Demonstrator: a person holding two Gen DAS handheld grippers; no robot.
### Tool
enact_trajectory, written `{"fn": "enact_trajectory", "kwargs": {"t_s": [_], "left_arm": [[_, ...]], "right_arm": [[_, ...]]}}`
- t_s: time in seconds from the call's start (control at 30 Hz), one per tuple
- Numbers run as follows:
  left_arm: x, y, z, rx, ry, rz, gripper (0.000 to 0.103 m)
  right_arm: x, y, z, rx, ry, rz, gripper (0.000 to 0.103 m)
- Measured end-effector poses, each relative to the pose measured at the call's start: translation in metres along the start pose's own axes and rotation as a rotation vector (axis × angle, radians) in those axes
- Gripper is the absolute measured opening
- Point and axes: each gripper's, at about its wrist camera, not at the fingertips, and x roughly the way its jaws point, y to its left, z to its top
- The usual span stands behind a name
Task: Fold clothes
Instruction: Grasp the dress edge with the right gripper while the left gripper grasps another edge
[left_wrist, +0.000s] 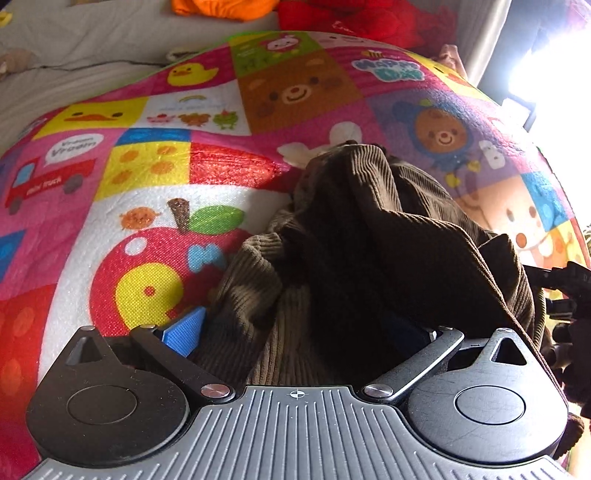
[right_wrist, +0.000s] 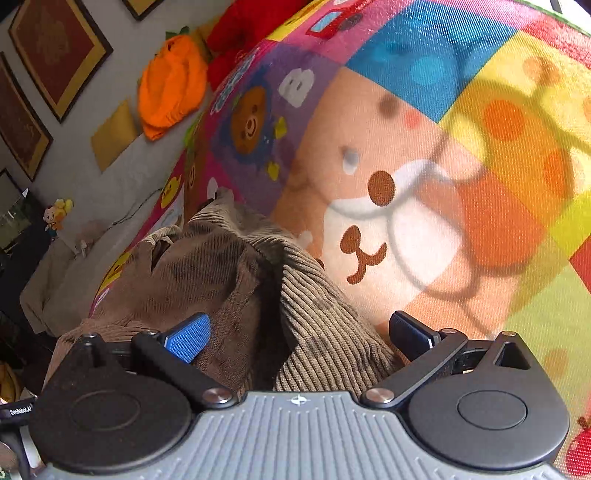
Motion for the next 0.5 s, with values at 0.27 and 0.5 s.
{"fn": "enact_trajectory", "kwargs": {"t_s": [0.27, 0.5], "left_arm": [[-0.003, -0.009, -0.005, 0.065, -0.03, 0.056, 0.091], [-0.022, -0.017, -0.026, 0.079, -0.04, 0.085, 0.021]], "right_arm": [[0.005, 0.03, -0.025, -0.31, -0.021, -0.041, 0.083], [-0.02, 0.037, -0.041, -0.345, -0.009, -0.028, 0.021]]}}
